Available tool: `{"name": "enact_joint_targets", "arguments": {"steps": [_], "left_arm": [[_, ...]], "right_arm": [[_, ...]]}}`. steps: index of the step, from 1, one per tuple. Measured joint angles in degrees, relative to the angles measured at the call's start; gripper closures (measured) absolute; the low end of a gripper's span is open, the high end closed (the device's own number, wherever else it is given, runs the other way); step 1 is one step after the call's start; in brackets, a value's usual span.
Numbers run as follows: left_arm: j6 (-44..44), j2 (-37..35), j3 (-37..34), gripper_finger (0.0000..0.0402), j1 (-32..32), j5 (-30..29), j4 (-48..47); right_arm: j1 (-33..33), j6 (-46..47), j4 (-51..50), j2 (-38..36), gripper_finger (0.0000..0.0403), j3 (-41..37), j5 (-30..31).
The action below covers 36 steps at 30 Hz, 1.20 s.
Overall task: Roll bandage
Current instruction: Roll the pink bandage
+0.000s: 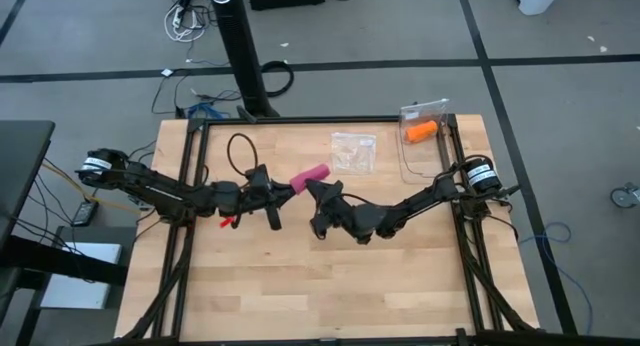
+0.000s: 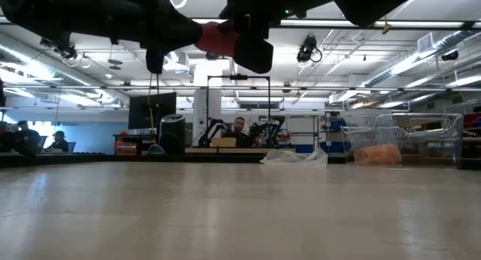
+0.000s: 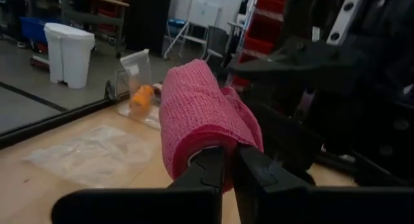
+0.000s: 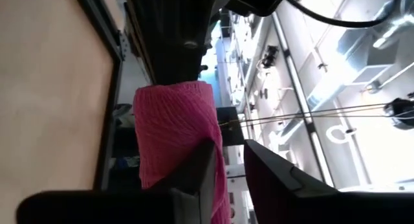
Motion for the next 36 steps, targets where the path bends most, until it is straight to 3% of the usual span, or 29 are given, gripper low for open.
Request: {"name": "enact_joint_targets", "arguments": {"steps": [7,15,28,36], "left_arm": [[6.78,0.04,-0.02,0.0381,0.00,1.26,-6.48],[17.47,0.13,-0.07,0.0381,0.00,2.17,-14.55],[36.53,0.13,-0.04,0.0381,-0.94,1.81,-21.06],[43.79,0.13,0.02,0.0381,-1.27,1.38,-24.55]], "right_arm": [[-0.12,10.22,-10.11,-0.02,0.0303,0.02,0.64],[-0.96,31.20,-24.89,-0.09,0.0303,0.22,-2.58],[-2.15,51.45,-34.44,-0.09,0.0302,0.22,-9.43],[-3.27,61.49,-38.25,-0.09,0.0288,0.17,-14.03]]}}
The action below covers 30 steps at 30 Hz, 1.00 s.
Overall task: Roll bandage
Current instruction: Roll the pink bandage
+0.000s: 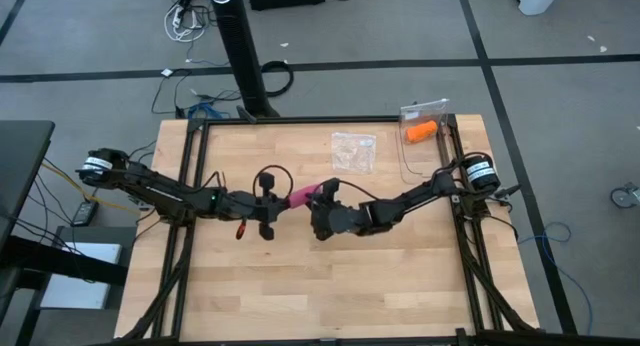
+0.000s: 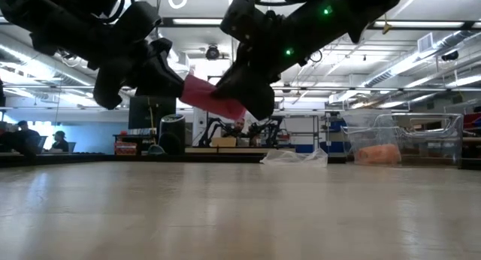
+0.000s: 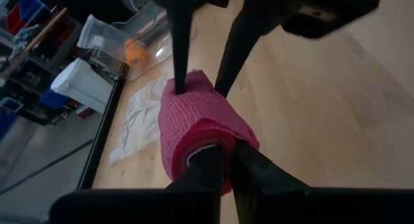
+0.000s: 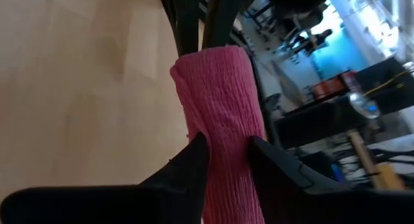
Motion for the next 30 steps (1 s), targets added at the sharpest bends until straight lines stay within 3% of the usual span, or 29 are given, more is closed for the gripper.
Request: {"name": "enact_joint_targets", "arguments": {"steps": [12,18,23,30], "left_arm": [[0.58,1.93,0.00,0.0381,-0.04,-0.48,0.18],[0.53,4.81,0.77,0.0381,-0.04,-0.57,1.63],[0.50,6.39,4.45,0.0381,-0.04,-0.64,-1.41],[-0.46,7.37,7.57,0.0380,-0.04,-1.46,-5.48]], "right_arm": [[-2.24,5.54,-2.69,-0.02,0.0171,-0.16,-1.95],[-2.79,5.53,-3.26,0.00,0.0149,-0.27,-4.46],[-2.94,5.52,-3.96,0.00,0.0179,-0.27,-6.16],[-2.61,5.50,-5.09,0.04,0.0303,-0.26,-6.30]]}}
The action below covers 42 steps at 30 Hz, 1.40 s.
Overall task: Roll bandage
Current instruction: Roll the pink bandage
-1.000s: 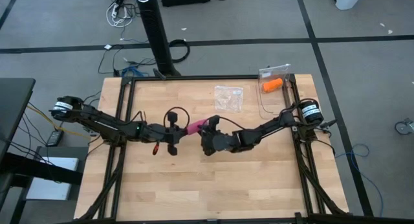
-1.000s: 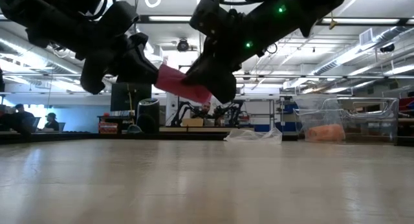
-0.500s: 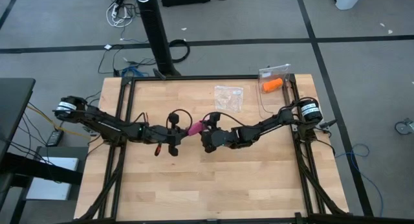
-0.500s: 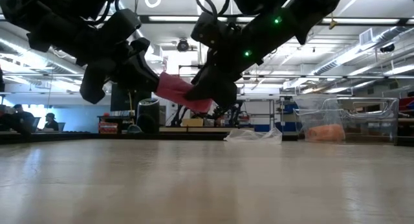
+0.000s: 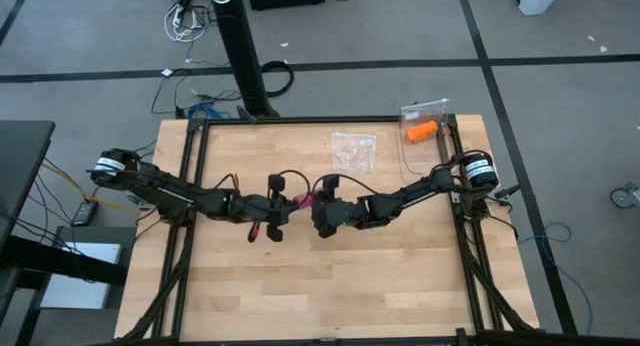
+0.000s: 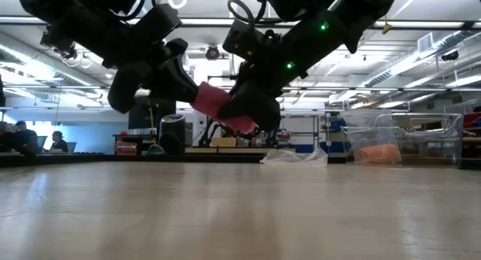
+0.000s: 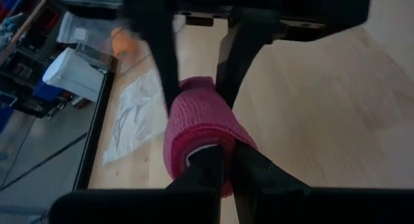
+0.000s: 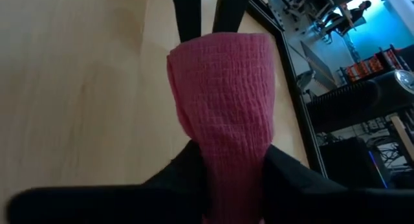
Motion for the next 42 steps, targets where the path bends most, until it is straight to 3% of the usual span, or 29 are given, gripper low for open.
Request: {"name": "enact_joint_targets", "arguments": {"steps": [3,12,18,22,30,36,42], "left_arm": [[-3.99,0.00,0.08,0.0377,-0.11,-2.27,0.03],[-14.59,-0.11,0.21,0.0316,-0.15,-4.67,-5.12],[-19.83,-1.36,0.08,0.0277,-1.19,-5.23,-10.00],[-20.13,-1.57,0.10,0.0266,-1.47,-5.25,-5.48],[-19.13,5.77,1.07,0.0302,1.83,-3.70,6.25],[-19.28,15.29,6.82,0.0349,3.68,-0.24,7.33],[-18.33,23.78,12.17,0.0371,3.80,1.48,6.49]], "right_arm": [[0.28,-0.28,0.17,-0.01,0.0339,0.03,0.55],[0.32,1.31,-5.91,0.00,0.0332,0.28,0.12],[0.21,6.72,-18.73,0.00,0.0338,0.20,-7.22],[-0.39,9.26,-23.66,0.00,0.0329,0.20,-11.39],[-2.27,8.82,-24.07,-0.02,0.0308,0.20,-17.37],[-3.44,9.05,-23.88,-0.04,0.0296,0.22,-19.78],[-3.46,9.15,-24.07,-0.04,0.0282,0.18,-19.86]]}}
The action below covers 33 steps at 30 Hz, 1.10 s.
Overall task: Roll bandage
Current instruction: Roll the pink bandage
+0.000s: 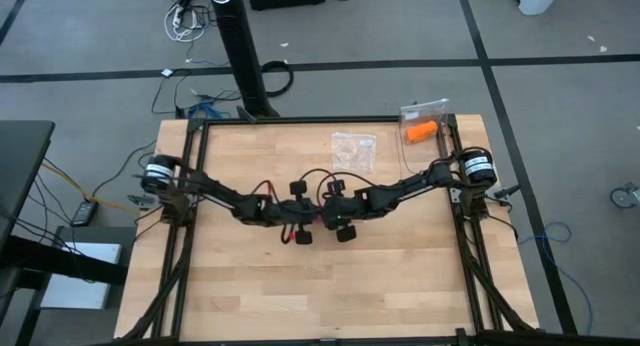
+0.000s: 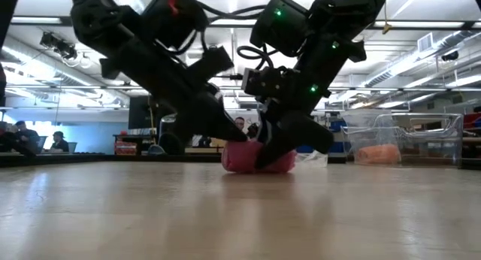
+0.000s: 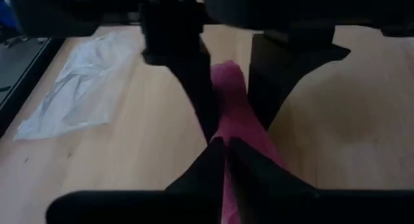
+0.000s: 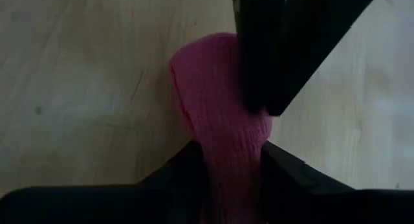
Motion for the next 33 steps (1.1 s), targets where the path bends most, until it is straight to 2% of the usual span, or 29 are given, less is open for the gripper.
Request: {"name": "enact_joint_targets", "arguments": {"steps": [4,13,18,23,26,29,33], "left_arm": [[-0.14,2.50,1.22,0.0380,-0.07,-0.25,0.67],[-0.57,2.64,1.27,0.0392,-0.33,-0.20,-0.02],[-0.81,2.71,1.26,0.0393,-0.35,-0.12,-0.09],[-1.29,2.73,1.20,0.0393,-0.33,-0.20,-0.39],[-1.29,2.75,1.19,0.0393,-0.33,-0.20,-0.46],[-1.38,2.77,1.16,0.0393,-0.31,-0.20,-0.45],[-1.42,2.77,1.16,0.0393,-0.31,-0.18,-0.47]], "right_arm": [[0.26,0.01,-0.65,0.00,0.0272,-0.03,1.07],[2.40,0.10,-1.94,-0.15,0.0243,0.38,5.10],[3.58,2.85,-6.39,-0.44,0.0202,3.33,4.55],[4.67,6.06,-14.23,-0.44,0.0157,7.01,3.42],[5.58,7.83,-20.43,-0.49,0.0144,9.31,3.90],[6.43,10.81,-24.46,-0.85,0.0151,10.45,7.84],[7.06,13.69,-26.55,-0.90,0.0205,10.48,12.73]]}}
